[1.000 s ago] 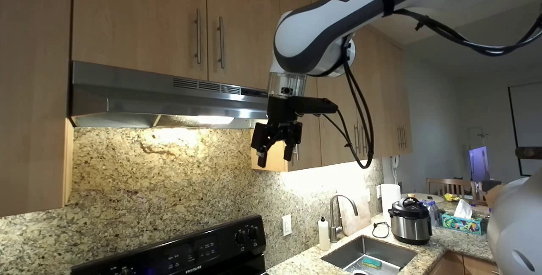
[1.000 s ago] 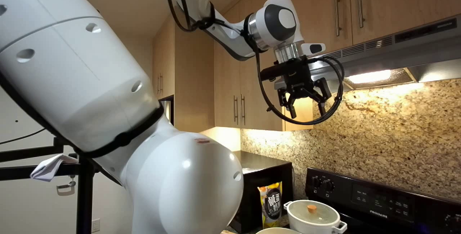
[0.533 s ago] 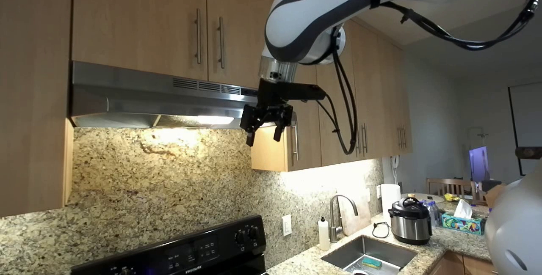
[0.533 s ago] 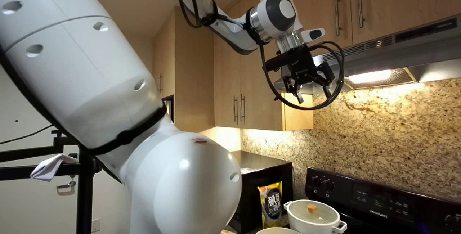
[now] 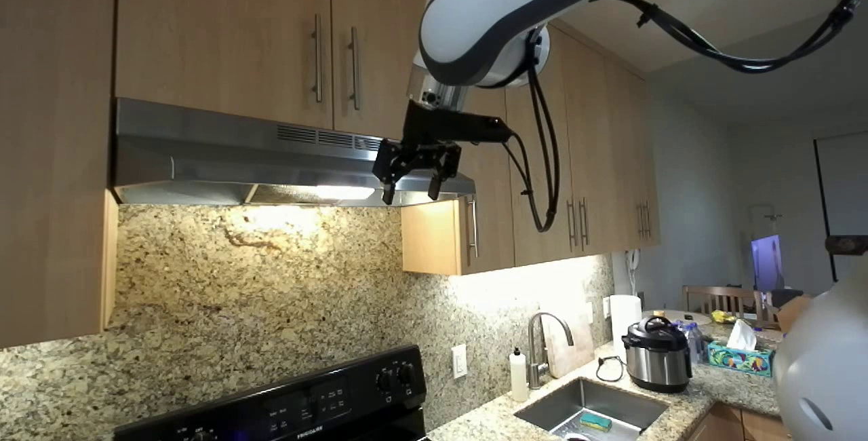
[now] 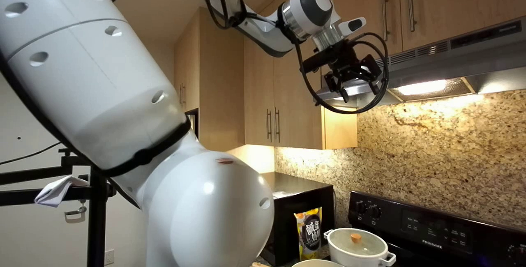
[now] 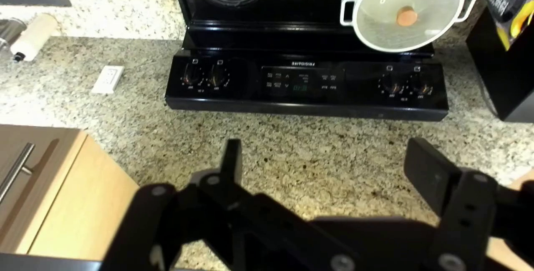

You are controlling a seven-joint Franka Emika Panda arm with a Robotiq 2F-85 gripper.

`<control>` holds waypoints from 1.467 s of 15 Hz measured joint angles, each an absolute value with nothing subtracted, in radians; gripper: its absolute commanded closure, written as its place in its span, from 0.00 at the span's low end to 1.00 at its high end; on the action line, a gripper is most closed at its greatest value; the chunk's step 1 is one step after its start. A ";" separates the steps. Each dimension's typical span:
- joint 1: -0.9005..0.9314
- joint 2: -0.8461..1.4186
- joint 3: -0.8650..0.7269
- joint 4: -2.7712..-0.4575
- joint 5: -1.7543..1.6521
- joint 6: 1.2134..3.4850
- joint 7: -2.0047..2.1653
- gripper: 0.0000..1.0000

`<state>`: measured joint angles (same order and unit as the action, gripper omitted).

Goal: Switch off the stove light

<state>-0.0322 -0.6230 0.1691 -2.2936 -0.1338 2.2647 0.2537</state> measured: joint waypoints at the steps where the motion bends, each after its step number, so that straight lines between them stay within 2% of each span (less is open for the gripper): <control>1: -0.047 -0.623 0.176 -2.294 -0.151 2.300 0.274 0.00; 5: -0.115 -0.621 0.208 -2.294 -0.221 2.464 0.357 0.00; 22: -0.132 -0.621 0.215 -2.286 -0.224 2.472 0.360 0.00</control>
<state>-0.1318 -0.6212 0.2152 -2.2860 -0.2236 2.4720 0.3596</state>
